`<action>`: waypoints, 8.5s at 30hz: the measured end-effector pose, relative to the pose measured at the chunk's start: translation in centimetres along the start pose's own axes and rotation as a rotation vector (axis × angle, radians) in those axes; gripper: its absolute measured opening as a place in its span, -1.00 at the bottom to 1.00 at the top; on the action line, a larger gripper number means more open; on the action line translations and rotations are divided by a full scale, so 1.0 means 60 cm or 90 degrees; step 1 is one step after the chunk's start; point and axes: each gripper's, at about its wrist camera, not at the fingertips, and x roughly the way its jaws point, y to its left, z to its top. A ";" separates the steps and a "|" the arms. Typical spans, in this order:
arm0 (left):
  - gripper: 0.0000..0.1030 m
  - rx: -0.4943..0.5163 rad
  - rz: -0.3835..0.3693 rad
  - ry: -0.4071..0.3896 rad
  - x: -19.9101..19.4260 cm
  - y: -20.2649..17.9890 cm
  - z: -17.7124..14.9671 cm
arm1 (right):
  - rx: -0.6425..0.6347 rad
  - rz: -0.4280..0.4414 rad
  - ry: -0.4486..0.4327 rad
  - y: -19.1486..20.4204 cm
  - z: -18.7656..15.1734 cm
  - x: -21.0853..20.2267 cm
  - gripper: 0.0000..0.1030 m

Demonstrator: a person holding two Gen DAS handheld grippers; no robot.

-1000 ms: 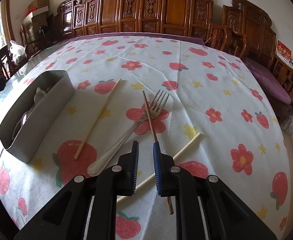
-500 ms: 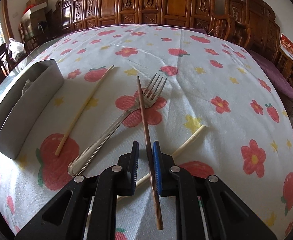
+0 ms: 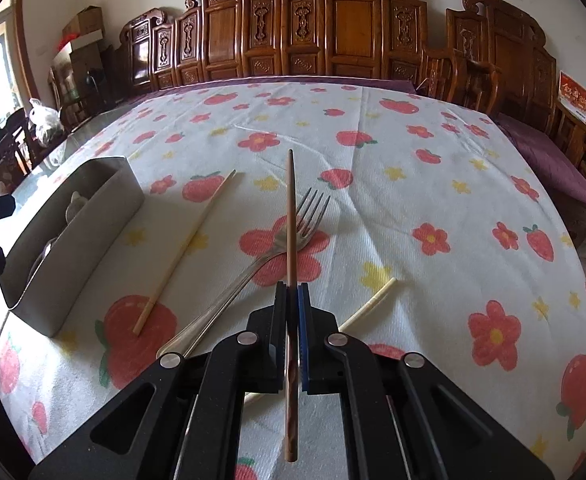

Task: Organize utensils
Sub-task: 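Grasp a wooden chopstick from the pile with the right tool, then grasp a metal fork with the left tool while the right holds the chopstick, then carry the metal fork into the tray and open the left tool while the right holds the chopstick, then lower the wooden chopstick into the tray and open the right tool, then reach the right tool to a loose wooden chopstick on the cloth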

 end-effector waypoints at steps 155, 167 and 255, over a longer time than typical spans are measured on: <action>-0.88 -0.119 0.025 0.154 0.086 0.195 -0.019 | -0.018 0.102 0.053 0.185 0.058 -0.076 -0.88; -0.87 -0.123 0.031 0.149 0.070 0.197 -0.019 | -0.018 0.113 0.047 0.203 0.057 -0.079 -0.88; 0.04 -0.095 0.014 0.043 -0.083 0.129 0.009 | 0.089 0.001 0.001 0.084 -0.011 -0.099 -0.47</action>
